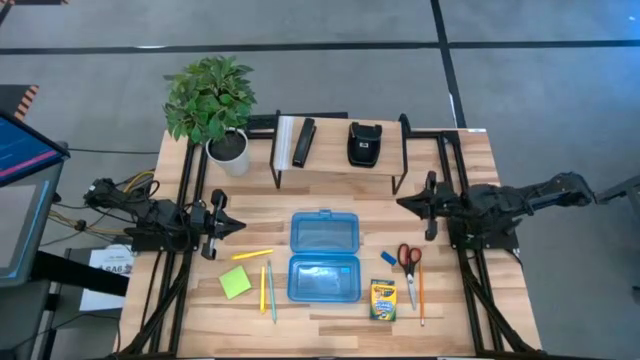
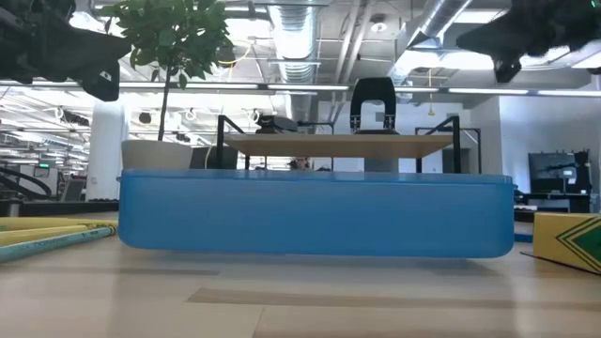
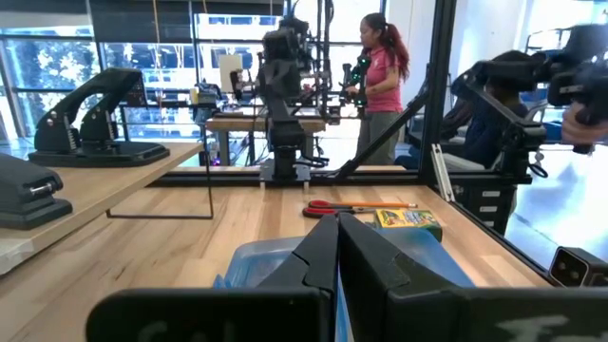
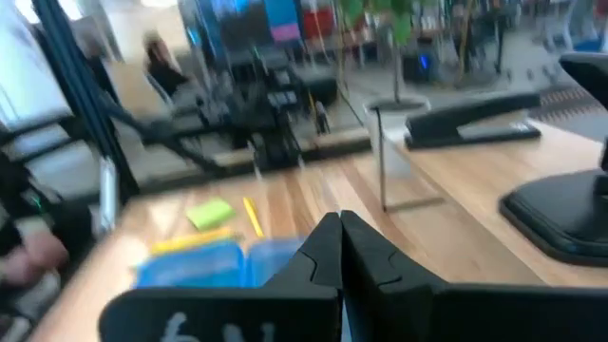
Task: Pack school essentials
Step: Put the eraser into the supply box
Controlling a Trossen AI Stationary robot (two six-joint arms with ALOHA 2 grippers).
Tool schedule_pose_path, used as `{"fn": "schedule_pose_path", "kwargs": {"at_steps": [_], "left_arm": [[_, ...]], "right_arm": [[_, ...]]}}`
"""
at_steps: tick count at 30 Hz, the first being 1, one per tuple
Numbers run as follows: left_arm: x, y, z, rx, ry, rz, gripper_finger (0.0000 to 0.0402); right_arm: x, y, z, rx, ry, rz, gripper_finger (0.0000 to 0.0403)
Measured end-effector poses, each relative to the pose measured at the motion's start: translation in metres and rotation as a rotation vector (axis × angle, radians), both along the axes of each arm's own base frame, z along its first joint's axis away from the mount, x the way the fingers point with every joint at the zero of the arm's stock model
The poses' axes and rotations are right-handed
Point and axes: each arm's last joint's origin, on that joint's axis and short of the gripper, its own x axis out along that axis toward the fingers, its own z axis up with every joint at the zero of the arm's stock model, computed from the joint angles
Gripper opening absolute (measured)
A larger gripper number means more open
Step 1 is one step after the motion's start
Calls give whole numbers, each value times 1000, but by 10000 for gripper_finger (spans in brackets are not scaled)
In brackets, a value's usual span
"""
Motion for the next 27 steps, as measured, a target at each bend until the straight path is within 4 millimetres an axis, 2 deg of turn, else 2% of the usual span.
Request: {"fn": "schedule_pose_path", "kwargs": {"at_steps": [2,5,10,18,27], "left_arm": [[0,0,0,0,0,-1,0],[0,0,0,0,0,0,0],[0,0,0,0,0,0,0],[0,0,0,0,0,0,0],[0,0,0,0,0,-1,0]], "right_arm": [[5,3,11,8,93,-19,18],[12,6,17,62,259,-44,21],[25,14,10,134,528,-87,31],[49,34,-20,282,771,-42,80],[72,53,-62,291,978,-128,180]]}}
